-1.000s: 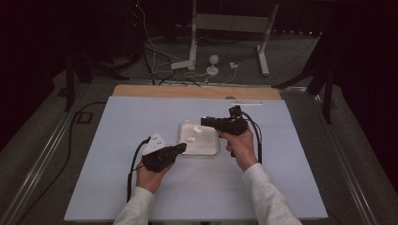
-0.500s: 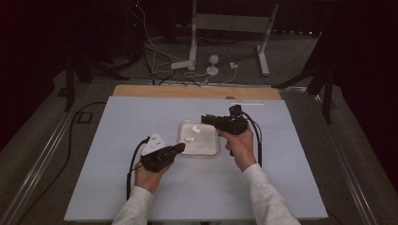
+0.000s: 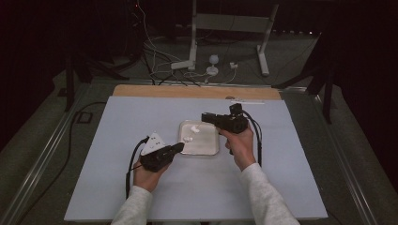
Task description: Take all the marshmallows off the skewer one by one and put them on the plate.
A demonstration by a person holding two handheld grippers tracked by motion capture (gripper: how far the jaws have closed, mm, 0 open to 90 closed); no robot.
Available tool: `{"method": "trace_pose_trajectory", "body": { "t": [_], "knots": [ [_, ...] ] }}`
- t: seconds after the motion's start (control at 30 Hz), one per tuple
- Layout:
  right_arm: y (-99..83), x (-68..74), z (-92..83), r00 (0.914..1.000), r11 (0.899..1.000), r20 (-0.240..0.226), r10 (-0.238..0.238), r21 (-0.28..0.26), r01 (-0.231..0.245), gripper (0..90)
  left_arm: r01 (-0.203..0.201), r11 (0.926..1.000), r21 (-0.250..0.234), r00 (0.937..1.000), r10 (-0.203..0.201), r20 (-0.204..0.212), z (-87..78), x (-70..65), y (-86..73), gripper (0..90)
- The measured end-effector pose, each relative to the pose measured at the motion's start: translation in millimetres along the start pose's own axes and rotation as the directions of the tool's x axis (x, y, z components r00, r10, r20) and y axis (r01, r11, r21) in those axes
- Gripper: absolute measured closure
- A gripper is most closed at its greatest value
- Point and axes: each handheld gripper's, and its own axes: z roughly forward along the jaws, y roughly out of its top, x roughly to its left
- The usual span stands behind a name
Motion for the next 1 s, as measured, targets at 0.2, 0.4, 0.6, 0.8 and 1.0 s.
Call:
{"method": "trace_pose_trajectory", "body": {
  "t": [0.2, 0.4, 0.6, 0.8, 1.0],
  "knots": [
    [1.8, 1.1, -0.6, 1.0, 1.0, 0.006, -0.007, -0.011, 0.007, 79.1, -0.004, 1.0, -0.006, 1.0, 0.004, -0.004, -1.7, 0.9, 0.4, 90.0],
    [2.7, 0.3, -1.6, 0.9999, 1.0, 0.014, -0.002, -0.022, 0.003, 79.2, -0.014, 0.9999, 0.002, 0.9999, 0.014, -0.007, -1.9, 0.9, 0.4, 90.0],
    [10.3, -8.7, -18.7, 0.9988, 0.995, 0.034, 0.035, -0.097, -0.032, 79.8, 0.005, 0.9999, 0.012, 0.9997, -0.005, -0.022, -4.6, 6.1, -3.7, 90.0],
    [9.5, -9.4, -22.5, 0.9991, 0.999, 0.042, -0.006, -0.054, 0.008, 78.1, 0.015, 0.9999, 0.001, 0.9995, -0.015, -0.028, -4.8, 5.0, -1.2, 90.0],
    [0.5, -10.8, -14.0, 0.9962, 0.999, 0.074, -0.045, -0.003, 0.045, 76.6, 0.031, 0.9995, -0.008, 0.999, -0.032, -0.033, -6.9, 8.0, -1.3, 90.0]
  ]
}}
